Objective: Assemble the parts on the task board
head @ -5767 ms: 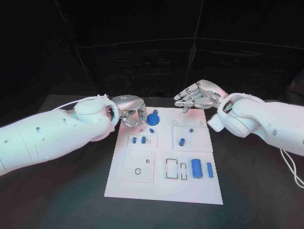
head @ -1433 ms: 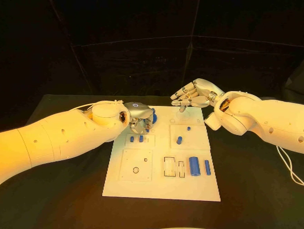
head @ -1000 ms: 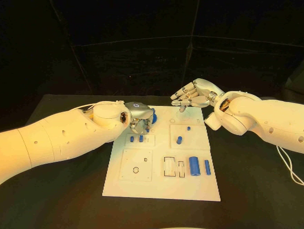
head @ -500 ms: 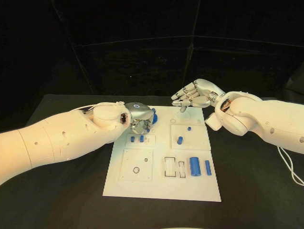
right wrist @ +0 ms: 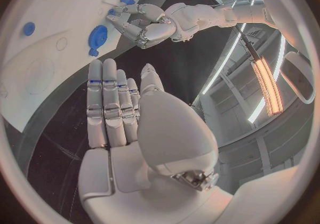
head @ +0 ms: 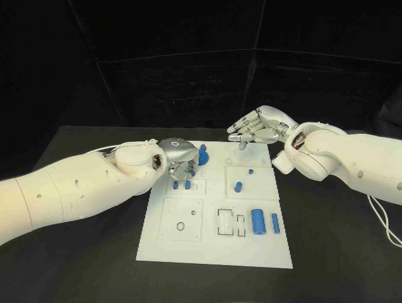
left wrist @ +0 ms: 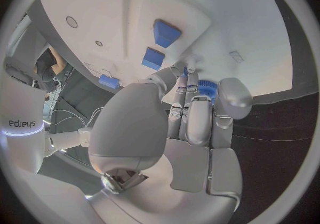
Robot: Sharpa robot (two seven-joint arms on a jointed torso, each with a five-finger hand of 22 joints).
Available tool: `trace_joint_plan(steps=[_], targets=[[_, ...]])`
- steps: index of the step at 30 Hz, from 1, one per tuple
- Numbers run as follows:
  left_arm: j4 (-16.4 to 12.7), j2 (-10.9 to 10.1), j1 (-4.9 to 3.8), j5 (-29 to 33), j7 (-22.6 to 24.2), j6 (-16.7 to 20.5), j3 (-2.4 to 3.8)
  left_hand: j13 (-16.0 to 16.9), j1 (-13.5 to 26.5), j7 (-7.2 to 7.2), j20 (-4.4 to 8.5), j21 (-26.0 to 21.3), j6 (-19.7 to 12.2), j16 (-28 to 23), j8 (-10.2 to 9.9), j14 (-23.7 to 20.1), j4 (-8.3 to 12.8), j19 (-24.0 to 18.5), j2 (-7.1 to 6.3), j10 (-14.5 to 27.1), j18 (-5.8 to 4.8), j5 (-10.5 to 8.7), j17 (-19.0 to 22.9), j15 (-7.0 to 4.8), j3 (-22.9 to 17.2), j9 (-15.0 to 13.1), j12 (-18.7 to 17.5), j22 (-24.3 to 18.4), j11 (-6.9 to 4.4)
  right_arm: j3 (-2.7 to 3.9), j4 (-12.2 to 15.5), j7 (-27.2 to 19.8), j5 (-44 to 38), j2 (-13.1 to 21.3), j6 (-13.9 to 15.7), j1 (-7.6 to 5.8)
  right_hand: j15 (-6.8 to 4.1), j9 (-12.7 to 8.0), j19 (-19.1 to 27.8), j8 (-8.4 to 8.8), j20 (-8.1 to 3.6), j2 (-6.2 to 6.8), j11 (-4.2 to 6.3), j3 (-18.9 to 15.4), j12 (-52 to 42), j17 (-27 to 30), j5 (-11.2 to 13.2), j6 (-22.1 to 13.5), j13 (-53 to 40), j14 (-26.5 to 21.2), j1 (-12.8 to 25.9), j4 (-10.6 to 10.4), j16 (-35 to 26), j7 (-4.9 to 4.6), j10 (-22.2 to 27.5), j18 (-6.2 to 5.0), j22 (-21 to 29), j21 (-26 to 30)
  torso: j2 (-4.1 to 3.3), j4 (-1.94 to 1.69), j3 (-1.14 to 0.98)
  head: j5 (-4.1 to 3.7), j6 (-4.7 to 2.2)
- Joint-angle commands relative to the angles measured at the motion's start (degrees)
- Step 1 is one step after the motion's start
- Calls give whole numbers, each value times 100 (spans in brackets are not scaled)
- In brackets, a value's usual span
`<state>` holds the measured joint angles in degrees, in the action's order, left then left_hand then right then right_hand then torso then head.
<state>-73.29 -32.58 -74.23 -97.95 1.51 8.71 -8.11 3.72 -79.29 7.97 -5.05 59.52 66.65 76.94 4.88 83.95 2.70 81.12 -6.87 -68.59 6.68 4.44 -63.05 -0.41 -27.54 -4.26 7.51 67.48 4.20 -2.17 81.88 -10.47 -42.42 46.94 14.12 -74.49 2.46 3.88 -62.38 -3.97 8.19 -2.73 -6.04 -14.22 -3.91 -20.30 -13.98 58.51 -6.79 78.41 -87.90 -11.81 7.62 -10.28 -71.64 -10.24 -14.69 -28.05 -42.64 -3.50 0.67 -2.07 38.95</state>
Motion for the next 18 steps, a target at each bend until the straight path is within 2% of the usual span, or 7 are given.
trace_joint_plan(steps=[1,18], targets=[[-50,-66,15,139,110,295,-6,6,6,12,10,43,34,20,-20,77,10,40,-82,-67,-49,17,-6,-32,-41,9,-46,15,-2,3,6,-39,-5,1,-8,-10,-11,0,-13,-12,27,-61,-2,1,13,5,-22,-22,10,-1,-1,46,-29,2,29,-25,6,32,-1,-1,1,5,-15],[-327,-389,13,334,249,619,39,12,19,4,12,93,56,21,-25,83,17,59,-95,-112,-58,18,-10,-35,-85,7,-88,59,-10,3,-13,-56,-5,-1,-5,-9,-10,0,-18,-12,28,-73,-2,2,13,6,-24,-22,14,3,7,43,-35,2,28,-24,10,38,-8,-1,2,25,-27]])
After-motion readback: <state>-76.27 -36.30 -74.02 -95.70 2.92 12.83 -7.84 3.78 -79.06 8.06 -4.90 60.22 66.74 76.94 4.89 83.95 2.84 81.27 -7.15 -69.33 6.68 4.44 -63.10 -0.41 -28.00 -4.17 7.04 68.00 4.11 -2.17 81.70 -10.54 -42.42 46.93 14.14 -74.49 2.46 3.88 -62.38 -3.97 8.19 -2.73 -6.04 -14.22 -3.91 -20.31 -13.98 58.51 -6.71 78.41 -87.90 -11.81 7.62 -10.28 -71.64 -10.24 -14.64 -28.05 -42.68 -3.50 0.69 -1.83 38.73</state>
